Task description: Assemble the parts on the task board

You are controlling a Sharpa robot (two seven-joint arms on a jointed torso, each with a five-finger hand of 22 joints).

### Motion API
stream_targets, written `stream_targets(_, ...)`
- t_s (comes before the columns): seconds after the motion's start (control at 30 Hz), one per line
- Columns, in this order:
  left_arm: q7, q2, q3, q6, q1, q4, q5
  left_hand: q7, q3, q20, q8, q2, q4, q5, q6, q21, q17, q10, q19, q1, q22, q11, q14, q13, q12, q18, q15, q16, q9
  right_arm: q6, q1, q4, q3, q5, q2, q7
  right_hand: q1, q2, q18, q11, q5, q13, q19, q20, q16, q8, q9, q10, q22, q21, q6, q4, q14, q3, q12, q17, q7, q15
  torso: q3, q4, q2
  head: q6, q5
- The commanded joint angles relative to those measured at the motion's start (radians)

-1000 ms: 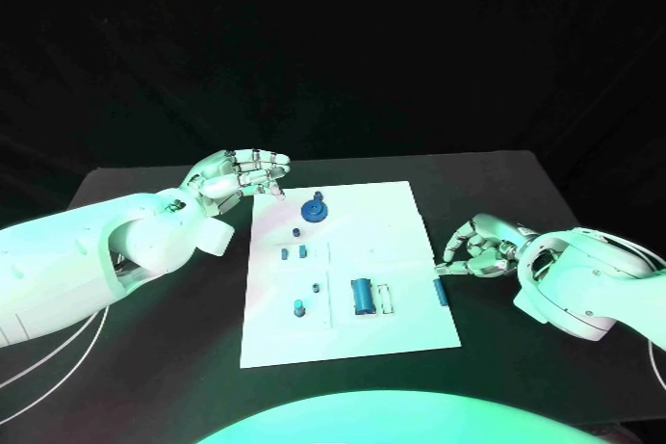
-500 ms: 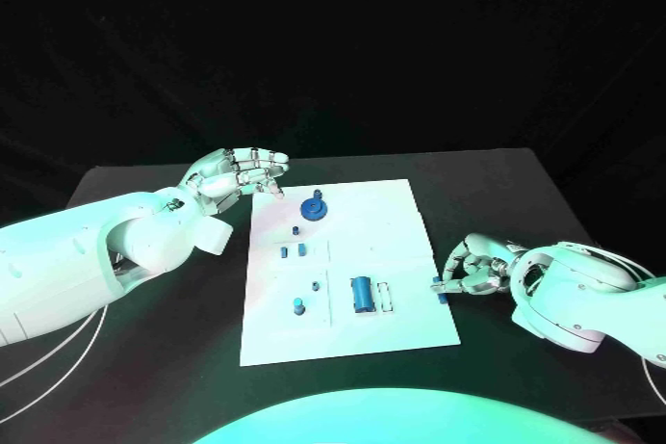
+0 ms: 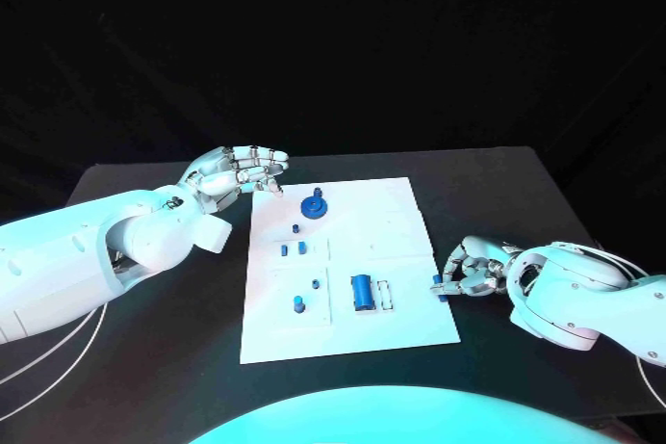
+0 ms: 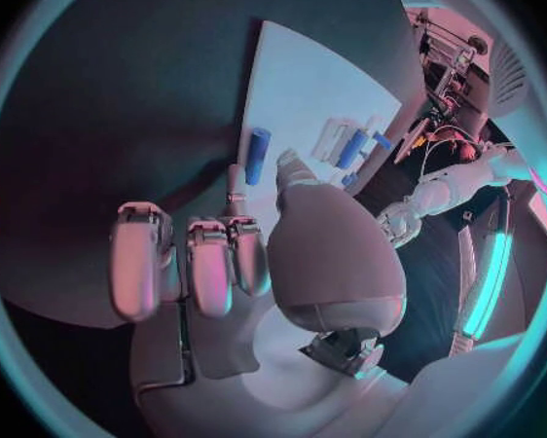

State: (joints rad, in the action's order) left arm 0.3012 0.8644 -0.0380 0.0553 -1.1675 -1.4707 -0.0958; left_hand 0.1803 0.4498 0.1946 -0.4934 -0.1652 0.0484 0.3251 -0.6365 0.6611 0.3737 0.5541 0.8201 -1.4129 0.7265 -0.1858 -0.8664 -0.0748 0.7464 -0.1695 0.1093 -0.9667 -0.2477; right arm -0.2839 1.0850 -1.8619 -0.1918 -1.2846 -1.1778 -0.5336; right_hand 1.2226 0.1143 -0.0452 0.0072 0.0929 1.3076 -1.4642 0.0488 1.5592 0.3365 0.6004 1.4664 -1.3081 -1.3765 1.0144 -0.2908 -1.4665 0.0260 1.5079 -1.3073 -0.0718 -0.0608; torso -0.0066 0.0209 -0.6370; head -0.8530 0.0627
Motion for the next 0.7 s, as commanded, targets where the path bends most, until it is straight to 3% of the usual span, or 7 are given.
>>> stream_targets(0.03,0.010,-0.001,0.001,-0.017,0.001,0.000,-0.004,0.033,0.004,0.007,-0.005,0.003,0.001,0.005,0.008,-0.004,-0.001,-0.006,0.001,0.001,-0.001,0.002,0.008,0.001,0.003,-0.012,0.002,-0.004,0.001,0.028,-0.006,0.006,0.000,-0.024,0.007,-0.004,0.019,-0.002,0.010,-0.009,0.005,0.235,-0.053,-0.002,0.002,0.001,0.002,0.083,-0.217,-0.007,0.008,0.003,-0.098,0.012,0.005,-0.235,-0.001,-0.003,0.0009,-0.0008,-0.001,0.000,-0.001)
stream_targets(0.23,0.010,-0.001,0.000,-0.017,0.001,0.001,-0.004,0.033,0.004,0.007,-0.006,0.003,0.001,0.005,0.008,-0.004,-0.001,-0.007,0.001,0.002,-0.001,0.002,0.008,0.001,0.003,-0.012,0.002,-0.004,0.002,0.024,-0.020,0.016,-0.001,-0.034,0.022,-0.005,0.077,-0.008,0.010,-0.012,0.019,0.236,-0.053,-0.005,0.002,-0.003,0.001,0.084,-0.217,-0.007,0.012,0.012,-0.098,0.040,0.006,-0.235,0.001,-0.005,0.0019,-0.0008,0.000,-0.003,-0.003)
stream_targets(0.27,0.010,0.000,0.000,-0.017,0.001,0.001,-0.004,0.033,0.004,0.007,-0.006,0.003,0.001,0.005,0.008,-0.004,-0.001,-0.007,0.001,0.002,-0.001,0.002,0.008,0.001,0.003,-0.012,0.002,-0.004,0.002,0.023,-0.022,0.017,-0.001,-0.038,0.024,-0.006,0.096,-0.013,0.011,-0.013,0.022,0.235,-0.053,-0.006,0.002,-0.004,0.000,0.083,-0.217,-0.009,0.013,0.016,-0.098,0.052,0.005,-0.235,0.003,-0.006,0.0018,-0.0008,0.000,-0.003,-0.003)
stream_targets(0.33,0.010,0.000,0.000,-0.017,0.001,0.001,-0.004,0.033,0.004,0.007,-0.006,0.003,0.001,0.005,0.008,-0.004,-0.001,-0.007,0.001,0.002,-0.001,0.002,0.008,0.001,0.003,-0.012,0.002,-0.004,0.002,0.021,-0.024,0.020,0.000,-0.044,0.027,-0.007,0.136,-0.016,0.011,-0.016,-0.014,0.236,-0.053,-0.008,0.002,-0.008,-0.003,0.084,-0.217,-0.009,0.017,0.023,-0.099,0.085,0.006,-0.236,0.005,-0.009,0.0021,-0.0009,0.000,-0.002,-0.003)
stream_targets(0.43,0.010,0.000,0.000,-0.017,0.001,0.001,-0.004,0.034,0.004,0.007,-0.007,0.003,0.002,0.005,0.008,-0.005,-0.001,-0.007,0.001,0.002,-0.001,0.002,0.009,0.001,0.003,-0.012,0.002,-0.004,0.002,0.015,-0.026,0.022,0.000,-0.055,0.030,-0.009,0.187,-0.023,0.011,-0.019,0.006,0.236,-0.054,-0.011,0.002,-0.013,-0.007,0.084,-0.218,-0.010,0.022,0.042,-0.099,0.137,0.006,-0.236,0.010,-0.012,0.0013,-0.0011,0.000,-0.002,-0.003)
stream_targets(0.57,0.009,0.000,0.000,-0.017,0.002,0.001,-0.004,0.034,0.004,0.007,-0.007,0.003,0.002,0.005,0.008,-0.005,-0.001,-0.007,0.001,0.002,-0.001,0.002,0.009,0.001,0.003,-0.012,0.002,-0.004,0.002,0.002,-0.027,0.022,0.000,-0.061,0.031,-0.010,0.206,-0.017,0.011,-0.022,0.013,0.236,-0.054,-0.014,0.002,-0.017,-0.011,0.084,-0.218,-0.012,0.030,0.049,-0.098,0.185,0.006,-0.235,0.012,-0.014,0.0009,-0.0015,0.001,-0.002,-0.002)
stream_targets(0.7,0.009,0.001,0.000,-0.017,0.002,0.001,-0.004,0.034,0.004,0.007,-0.007,0.003,0.002,0.005,0.008,-0.005,-0.001,-0.007,0.001,0.002,-0.001,0.002,0.009,0.001,0.003,-0.012,0.002,-0.004,0.002,-0.029,-0.027,0.019,0.000,-0.050,0.028,-0.010,0.187,-0.029,0.012,-0.028,0.032,0.239,-0.055,-0.017,0.003,-0.015,-0.009,0.087,-0.219,-0.015,0.039,0.032,-0.099,0.253,0.012,-0.238,0.018,-0.018,0.0011,-0.0007,0.001,-0.002,-0.002)
